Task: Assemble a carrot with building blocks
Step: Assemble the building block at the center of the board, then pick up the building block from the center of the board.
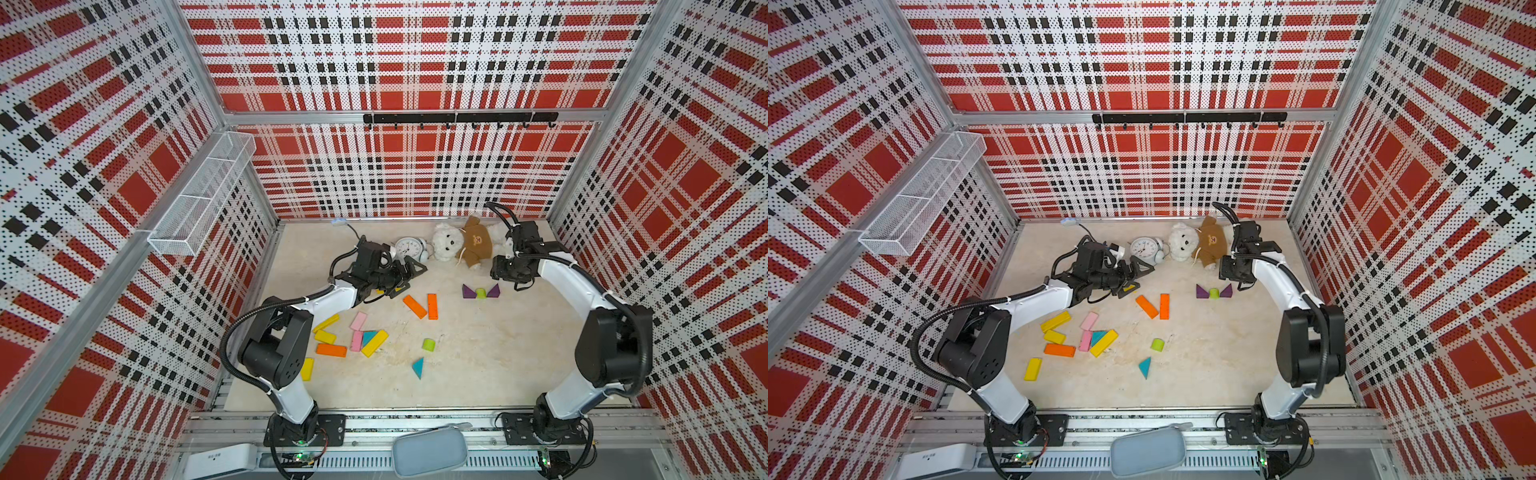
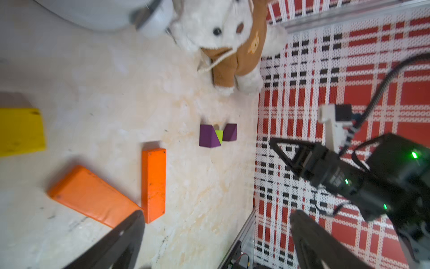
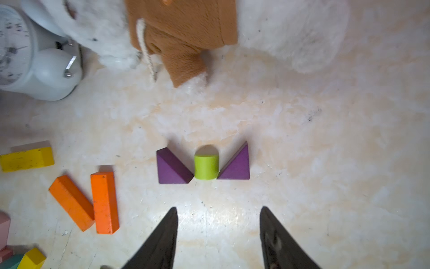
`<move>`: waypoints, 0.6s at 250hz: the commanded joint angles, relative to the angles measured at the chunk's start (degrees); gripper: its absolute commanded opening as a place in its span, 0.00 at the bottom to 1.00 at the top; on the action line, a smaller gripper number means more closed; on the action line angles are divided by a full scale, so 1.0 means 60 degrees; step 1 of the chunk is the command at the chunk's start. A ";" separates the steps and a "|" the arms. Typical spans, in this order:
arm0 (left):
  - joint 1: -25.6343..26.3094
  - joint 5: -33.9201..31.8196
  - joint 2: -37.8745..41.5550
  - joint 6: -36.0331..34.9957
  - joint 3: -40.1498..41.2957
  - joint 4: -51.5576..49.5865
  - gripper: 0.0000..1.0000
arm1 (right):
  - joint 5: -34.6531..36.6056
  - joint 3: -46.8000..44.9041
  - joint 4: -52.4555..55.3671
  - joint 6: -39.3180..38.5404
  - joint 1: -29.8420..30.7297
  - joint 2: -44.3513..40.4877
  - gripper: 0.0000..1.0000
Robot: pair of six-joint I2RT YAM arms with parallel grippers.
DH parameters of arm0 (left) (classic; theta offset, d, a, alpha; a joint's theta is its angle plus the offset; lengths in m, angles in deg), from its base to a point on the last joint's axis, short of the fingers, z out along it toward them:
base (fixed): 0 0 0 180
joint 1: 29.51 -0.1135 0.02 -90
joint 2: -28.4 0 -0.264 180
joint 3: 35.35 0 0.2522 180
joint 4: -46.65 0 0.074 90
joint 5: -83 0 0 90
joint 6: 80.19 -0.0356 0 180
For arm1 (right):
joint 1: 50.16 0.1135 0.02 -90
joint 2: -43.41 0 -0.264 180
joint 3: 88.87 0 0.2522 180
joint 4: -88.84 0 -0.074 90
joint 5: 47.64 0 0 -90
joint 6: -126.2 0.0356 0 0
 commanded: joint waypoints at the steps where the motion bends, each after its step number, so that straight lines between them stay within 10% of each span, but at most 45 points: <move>1: -0.0699 -0.0299 0.0413 -0.0005 -0.0189 -0.0048 1.00 | 0.0603 -0.0328 0.0543 0.0250 0.1087 -0.0642 0.58; 150: -0.3132 -0.0513 0.0604 0.0414 0.0034 -0.0005 1.00 | 0.0360 0.1262 0.0043 0.0793 0.4923 0.2285 0.53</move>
